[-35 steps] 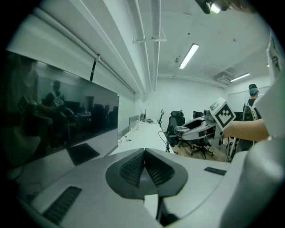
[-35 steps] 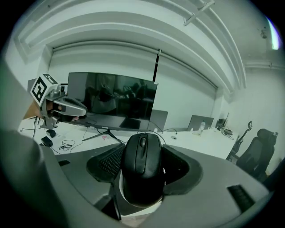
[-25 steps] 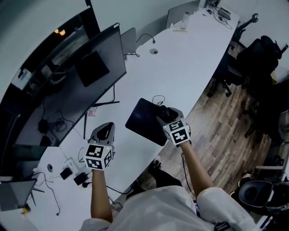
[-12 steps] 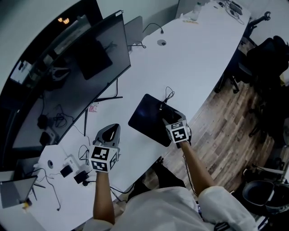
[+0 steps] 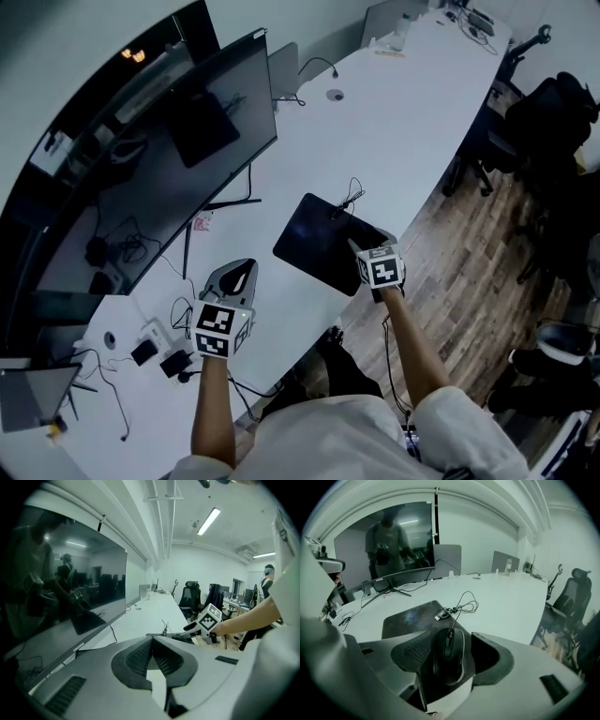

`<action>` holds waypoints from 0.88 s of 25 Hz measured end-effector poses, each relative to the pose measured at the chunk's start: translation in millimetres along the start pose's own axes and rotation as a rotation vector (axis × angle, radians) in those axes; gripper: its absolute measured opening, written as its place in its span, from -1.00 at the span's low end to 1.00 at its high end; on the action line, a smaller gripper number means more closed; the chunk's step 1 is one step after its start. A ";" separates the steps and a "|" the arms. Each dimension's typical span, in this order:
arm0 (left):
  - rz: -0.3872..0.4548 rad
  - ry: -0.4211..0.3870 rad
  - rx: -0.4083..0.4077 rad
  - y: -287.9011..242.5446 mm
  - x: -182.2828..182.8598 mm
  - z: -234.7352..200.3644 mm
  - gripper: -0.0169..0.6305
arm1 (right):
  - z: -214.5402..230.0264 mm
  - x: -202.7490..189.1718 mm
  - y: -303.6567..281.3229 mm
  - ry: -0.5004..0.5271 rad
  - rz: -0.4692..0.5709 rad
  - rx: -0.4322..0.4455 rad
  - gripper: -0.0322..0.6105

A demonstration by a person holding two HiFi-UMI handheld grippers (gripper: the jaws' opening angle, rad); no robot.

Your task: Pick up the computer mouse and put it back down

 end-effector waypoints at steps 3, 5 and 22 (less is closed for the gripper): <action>0.046 -0.014 0.007 19.8 10.9 -2.0 -0.90 | -2.8 12.7 44.9 -0.011 0.085 -0.047 -0.11; 0.088 -0.023 0.011 36.0 20.5 -1.6 -0.90 | -8.2 23.5 82.7 -0.009 0.151 -0.072 -0.25; 0.392 -0.160 -0.002 193.1 77.9 42.2 -0.90 | -129.0 21.9 385.9 0.034 0.547 -0.088 -0.86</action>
Point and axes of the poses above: the fingertips, and each gripper's own axes: y backward along the fingers, z to its right, x out of its top, the point moved 7 cm from there along y, backward along the fingers, and after that the axes turned 12 degrees about -y, right-handed, at the moved point
